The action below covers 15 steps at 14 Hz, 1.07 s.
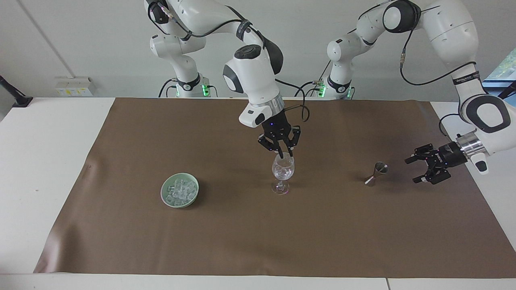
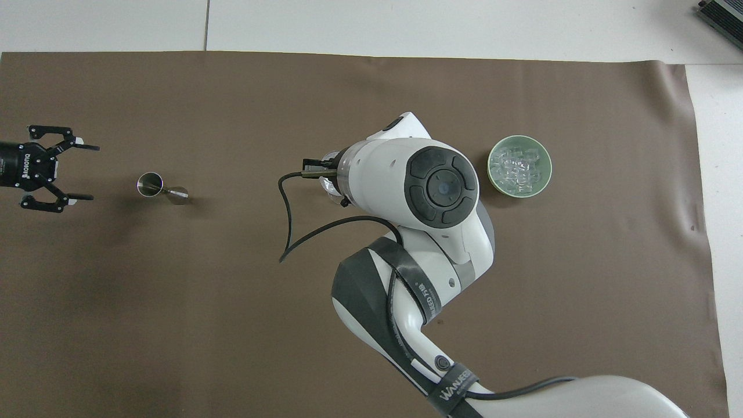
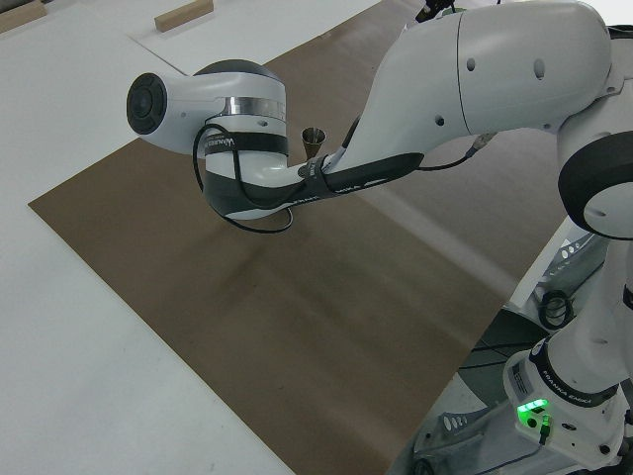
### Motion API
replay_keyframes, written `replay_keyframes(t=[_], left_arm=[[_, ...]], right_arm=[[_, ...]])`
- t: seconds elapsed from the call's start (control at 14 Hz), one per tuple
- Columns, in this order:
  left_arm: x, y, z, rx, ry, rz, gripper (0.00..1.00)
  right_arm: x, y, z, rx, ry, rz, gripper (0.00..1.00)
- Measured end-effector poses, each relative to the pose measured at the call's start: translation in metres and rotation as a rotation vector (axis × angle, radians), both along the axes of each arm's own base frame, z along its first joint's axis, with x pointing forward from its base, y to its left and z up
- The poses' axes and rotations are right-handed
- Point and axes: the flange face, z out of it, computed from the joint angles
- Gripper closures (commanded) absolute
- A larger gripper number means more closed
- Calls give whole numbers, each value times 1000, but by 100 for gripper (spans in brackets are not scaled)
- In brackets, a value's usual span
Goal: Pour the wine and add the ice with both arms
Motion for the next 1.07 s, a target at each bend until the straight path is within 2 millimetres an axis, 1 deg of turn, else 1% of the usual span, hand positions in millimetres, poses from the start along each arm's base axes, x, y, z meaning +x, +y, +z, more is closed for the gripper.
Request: replay_keyframes(t=[0.14, 0.21, 0.36, 0.5, 0.57, 0.64, 0.86, 1.0, 1.07], left_arm=[[2, -5, 28, 44, -67, -73, 0], [5, -9, 43, 74, -108, -118, 0], [10, -22, 71, 124, -172, -186, 0], [12, -39, 102, 180, -221, -237, 0], [10, -47, 118, 224, -238, -264, 0], [7, -52, 131, 255, -253, -281, 0], [-1, -70, 173, 354, -328, -371, 0], [-9, -88, 195, 436, -362, -460, 0], [-12, -97, 205, 462, -372, -487, 0]], right_arm=[[4, -8, 14, -37, 29, 0, 68], [8, -16, 25, -72, 42, 5, 68], [14, -38, 46, -110, 39, 30, 67], [18, -68, 60, -149, 51, 50, 64], [20, -81, 66, -166, 54, 63, 64], [21, -92, 70, -180, 59, 75, 61], [20, -122, 83, -222, 88, 98, 57], [15, -140, 92, -250, 114, 118, 47], [13, -149, 96, -264, 129, 128, 44]])
